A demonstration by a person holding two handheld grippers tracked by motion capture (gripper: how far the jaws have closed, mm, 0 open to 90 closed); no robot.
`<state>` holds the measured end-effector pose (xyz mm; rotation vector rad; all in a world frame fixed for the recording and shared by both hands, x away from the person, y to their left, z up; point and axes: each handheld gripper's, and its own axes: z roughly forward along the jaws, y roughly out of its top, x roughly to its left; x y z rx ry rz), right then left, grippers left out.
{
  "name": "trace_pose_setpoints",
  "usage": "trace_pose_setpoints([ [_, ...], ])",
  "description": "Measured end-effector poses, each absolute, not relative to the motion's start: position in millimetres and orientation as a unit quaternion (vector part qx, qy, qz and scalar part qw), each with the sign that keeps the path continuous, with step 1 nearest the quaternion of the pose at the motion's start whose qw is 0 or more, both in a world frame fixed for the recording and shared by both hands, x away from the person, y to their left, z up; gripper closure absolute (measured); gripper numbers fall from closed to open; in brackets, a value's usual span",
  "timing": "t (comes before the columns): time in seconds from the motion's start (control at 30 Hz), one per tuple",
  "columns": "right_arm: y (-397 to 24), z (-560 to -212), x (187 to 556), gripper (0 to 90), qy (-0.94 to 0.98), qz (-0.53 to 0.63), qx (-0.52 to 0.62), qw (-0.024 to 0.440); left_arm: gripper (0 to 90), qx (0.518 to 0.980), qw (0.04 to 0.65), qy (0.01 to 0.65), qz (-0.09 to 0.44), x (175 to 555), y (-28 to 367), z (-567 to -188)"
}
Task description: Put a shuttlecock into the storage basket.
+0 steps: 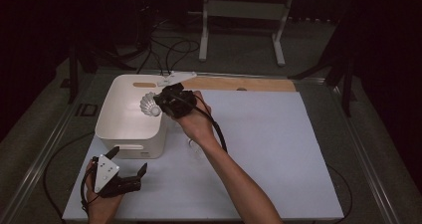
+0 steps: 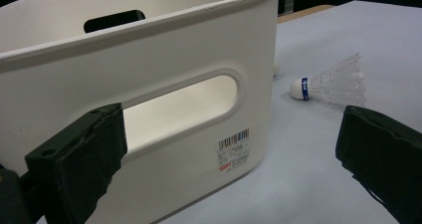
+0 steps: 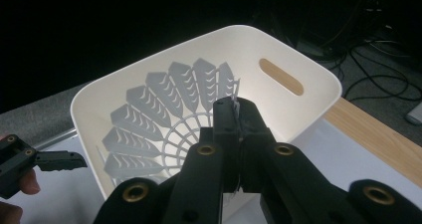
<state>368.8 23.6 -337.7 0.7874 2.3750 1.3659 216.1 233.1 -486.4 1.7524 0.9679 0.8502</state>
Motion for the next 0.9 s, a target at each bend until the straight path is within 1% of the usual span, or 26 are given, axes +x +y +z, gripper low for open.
trace_pose_setpoints([
  [0.17, 31, -340, 368, 89.1, 0.826, 0.478, 0.269, 0.131, 0.1, 0.713, 0.465, 0.394, 0.346, 216, 233, -486],
  [0.2, 33, -340, 368, 87.8, 0.824, 0.482, 0.269, 0.127, 0.2, 0.713, 0.465, 0.394, 0.346, 216, 233, -486],
  [0.23, 34, -341, 369, 81.1, 0.823, 0.488, 0.266, 0.116, 0.2, 0.713, 0.465, 0.394, 0.346, 216, 233, -486],
  [0.27, 35, -341, 369, 67.8, 0.821, 0.494, 0.264, 0.105, 0.2, 0.713, 0.466, 0.395, 0.346, 216, 234, -486],
  [0.3, 36, -341, 369, 56.6, 0.821, 0.498, 0.261, 0.095, 0.2, 0.713, 0.465, 0.394, 0.347, 215, 234, -486],
  [0.37, 38, -342, 370, 41.2, 0.824, 0.496, 0.26, 0.09, 0.2, 0.712, 0.465, 0.396, 0.347, 215, 234, -486],
  [0.4, 38, -342, 370, 34.3, 0.824, 0.492, 0.264, 0.095, 0.1, 0.712, 0.465, 0.396, 0.347, 215, 235, -486],
  [0.43, 37, -342, 370, 31.4, 0.823, 0.49, 0.269, 0.1, 0.2, 0.712, 0.465, 0.396, 0.347, 215, 235, -486],
  [0.57, 31, -342, 373, 24.0, 0.822, 0.488, 0.273, 0.103, 0.2, 0.711, 0.466, 0.396, 0.346, 215, 234, -486],
  [0.9, 19, -346, 374, 17.2, 0.819, 0.487, 0.282, 0.115, 0.2, 0.712, 0.466, 0.395, 0.347, 215, 234, -486],
])
